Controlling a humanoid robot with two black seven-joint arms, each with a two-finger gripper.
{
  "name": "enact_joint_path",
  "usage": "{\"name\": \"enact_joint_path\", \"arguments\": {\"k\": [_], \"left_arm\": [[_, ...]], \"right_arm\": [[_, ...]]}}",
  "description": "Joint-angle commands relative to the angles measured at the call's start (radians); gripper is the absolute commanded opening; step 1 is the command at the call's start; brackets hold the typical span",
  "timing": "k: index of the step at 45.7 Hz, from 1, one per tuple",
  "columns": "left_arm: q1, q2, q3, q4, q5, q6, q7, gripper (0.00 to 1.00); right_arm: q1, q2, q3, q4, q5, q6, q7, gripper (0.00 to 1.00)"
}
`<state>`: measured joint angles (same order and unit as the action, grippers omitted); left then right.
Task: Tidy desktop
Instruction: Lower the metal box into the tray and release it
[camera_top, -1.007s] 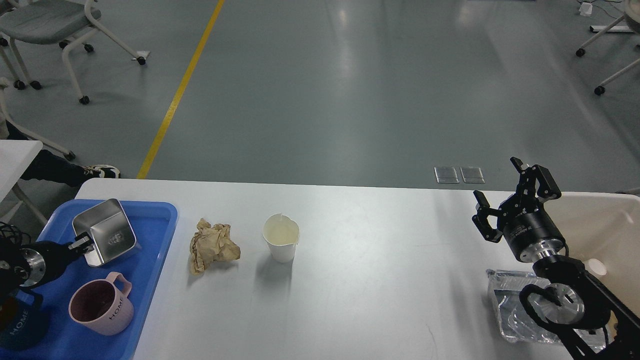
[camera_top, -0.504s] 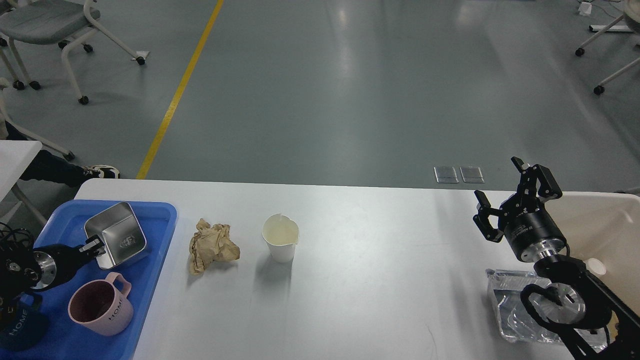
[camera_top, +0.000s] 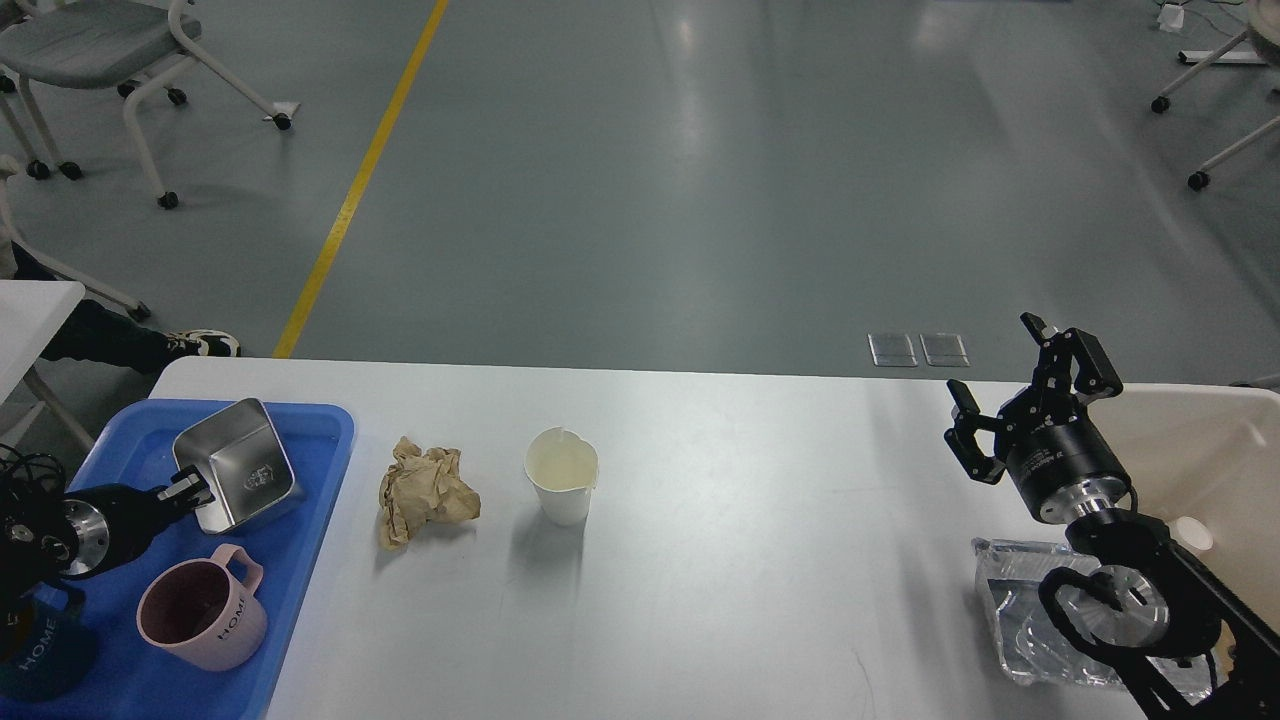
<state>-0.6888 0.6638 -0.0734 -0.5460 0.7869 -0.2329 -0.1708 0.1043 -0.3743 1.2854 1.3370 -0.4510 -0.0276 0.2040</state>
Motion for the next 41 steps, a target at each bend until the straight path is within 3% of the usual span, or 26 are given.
{"name": "enact_joint_path", "arguments": {"k": [1, 41], "left_arm": [[-0.001, -0.001, 0.003, 0.001, 0.000, 0.004, -0.006, 0.96], [0.000, 0.000, 0.006, 0.001, 0.002, 0.006, 0.007, 0.96]], "right_arm": [[0.000, 0.000, 0.000, -0.002, 0.000, 0.000, 0.000, 1.00], [0.008, 0.000, 0.000, -0.001, 0.000, 0.000, 0.000, 1.00]]}}
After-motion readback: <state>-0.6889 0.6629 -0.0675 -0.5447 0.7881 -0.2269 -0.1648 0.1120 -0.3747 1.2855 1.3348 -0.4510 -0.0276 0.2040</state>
